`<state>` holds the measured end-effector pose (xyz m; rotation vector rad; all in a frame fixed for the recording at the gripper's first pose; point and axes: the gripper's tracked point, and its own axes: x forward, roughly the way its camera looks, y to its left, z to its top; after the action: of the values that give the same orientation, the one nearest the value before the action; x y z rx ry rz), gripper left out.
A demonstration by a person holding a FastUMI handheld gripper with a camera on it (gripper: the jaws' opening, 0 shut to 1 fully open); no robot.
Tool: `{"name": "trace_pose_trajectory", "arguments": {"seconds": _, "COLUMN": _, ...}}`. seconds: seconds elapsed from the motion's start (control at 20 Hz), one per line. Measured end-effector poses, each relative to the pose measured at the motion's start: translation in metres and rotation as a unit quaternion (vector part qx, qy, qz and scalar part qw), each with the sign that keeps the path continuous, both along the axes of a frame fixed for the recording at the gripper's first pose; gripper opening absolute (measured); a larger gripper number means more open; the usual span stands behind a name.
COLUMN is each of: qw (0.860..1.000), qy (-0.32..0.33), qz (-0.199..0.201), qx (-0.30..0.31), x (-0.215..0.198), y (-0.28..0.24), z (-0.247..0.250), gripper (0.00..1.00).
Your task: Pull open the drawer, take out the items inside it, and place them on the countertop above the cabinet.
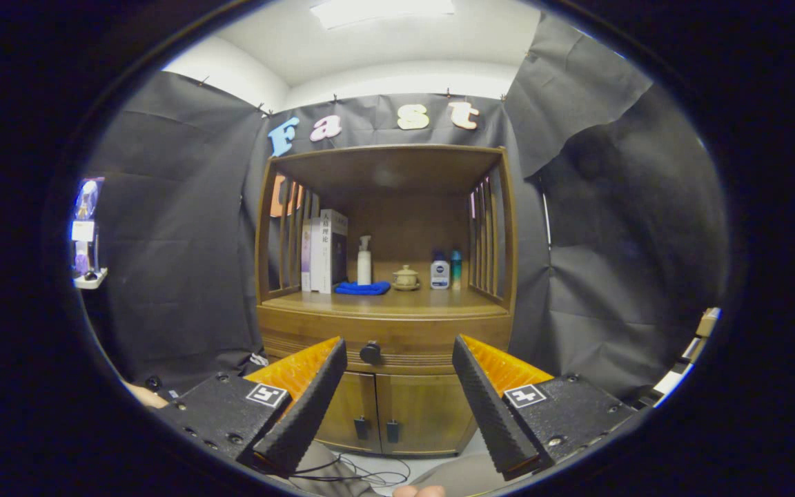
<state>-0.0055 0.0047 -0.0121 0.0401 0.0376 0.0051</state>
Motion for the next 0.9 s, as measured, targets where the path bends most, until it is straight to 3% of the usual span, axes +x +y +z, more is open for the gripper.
{"name": "trace_pose_trajectory", "arguments": {"seconds": 0.5, "qw": 1.000, "qy": 0.014, "qz": 0.006, "qx": 0.002, "x": 0.014, "y": 0.004, "z": -0.009, "gripper": 0.99}}
{"name": "trace_pose_trajectory", "arguments": {"seconds": 0.9, "qw": 0.999, "qy": 0.024, "qz": 0.019, "qx": -0.008, "x": 0.069, "y": 0.025, "z": -0.022, "gripper": 0.99}}
